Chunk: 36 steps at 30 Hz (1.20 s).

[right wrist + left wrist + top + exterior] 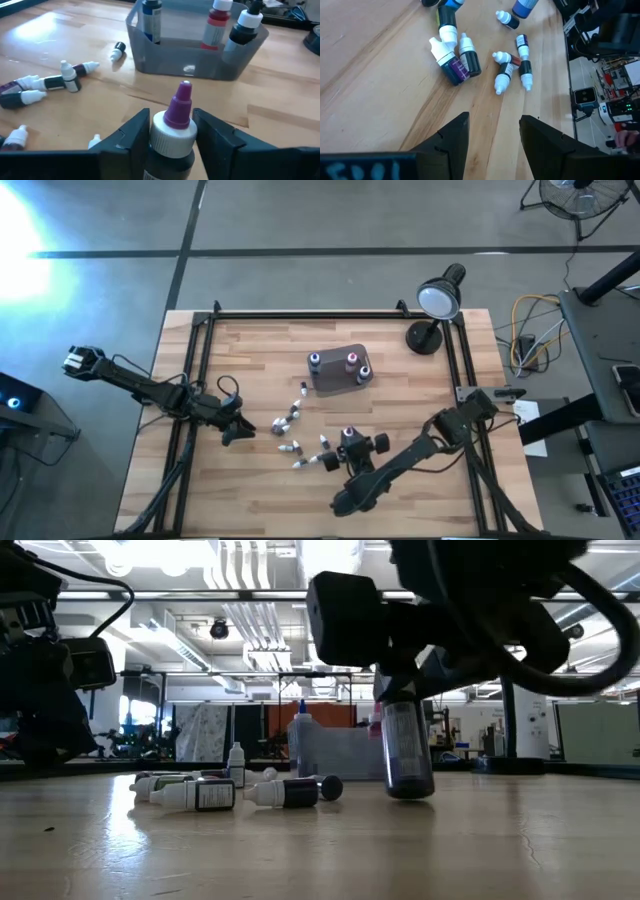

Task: Pick & Place food coloring
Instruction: Put the big purple food coloring bottle into the black transparent bin

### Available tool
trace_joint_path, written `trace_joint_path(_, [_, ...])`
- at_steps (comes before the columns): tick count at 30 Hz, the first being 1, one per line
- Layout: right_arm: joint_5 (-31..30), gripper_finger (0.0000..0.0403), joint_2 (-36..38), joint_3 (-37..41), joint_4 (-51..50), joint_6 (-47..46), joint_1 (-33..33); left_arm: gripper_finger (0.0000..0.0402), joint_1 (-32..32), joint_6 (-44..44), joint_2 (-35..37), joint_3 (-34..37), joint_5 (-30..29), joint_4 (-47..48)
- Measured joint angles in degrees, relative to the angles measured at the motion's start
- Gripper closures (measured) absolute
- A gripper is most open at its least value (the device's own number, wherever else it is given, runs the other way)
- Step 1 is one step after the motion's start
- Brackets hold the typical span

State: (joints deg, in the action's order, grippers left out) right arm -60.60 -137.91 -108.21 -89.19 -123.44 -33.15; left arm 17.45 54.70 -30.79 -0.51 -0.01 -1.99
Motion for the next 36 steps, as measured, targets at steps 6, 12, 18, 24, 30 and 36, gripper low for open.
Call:
trace_joint_path(6, [-1.1, 0.0204, 0.0, -0.5, 0.1, 2.6, -1.5, 0.025, 0.0, 2.0, 0.0, 0.0, 0.2, -0.3])
trace_joint_path(12, [-0.9, 0.018, 0.0, -2.6, 0.1, 7.3, -2.2, 0.025, 0.0, 2.8, 0.0, 0.0, 0.2, -0.4])
trace_joint_path(18, [2.5, 0.0178, 0.1, -5.2, 0.0, 8.1, -2.5, 0.025, 0.0, 2.6, 0.0, 0.0, 0.2, -0.4])
trace_joint_path(24, [8.9, 0.0177, 0.2, -5.1, 0.2, 5.0, -2.6, 0.025, 0.0, 0.0, 0.0, 0.0, 0.2, -0.4])
trace_joint_path(30, [16.7, 0.0177, 1.3, -5.6, 0.3, 0.7, -2.3, 0.025, 0.0, -0.6, 0.0, 0.0, 0.2, -0.4])
trace_joint_path(36, [30.6, 0.0177, 5.5, -5.5, 7.4, 18.6, 4.0, 0.025, 0.0, -0.6, 0.0, 0.0, 0.2, -0.2])
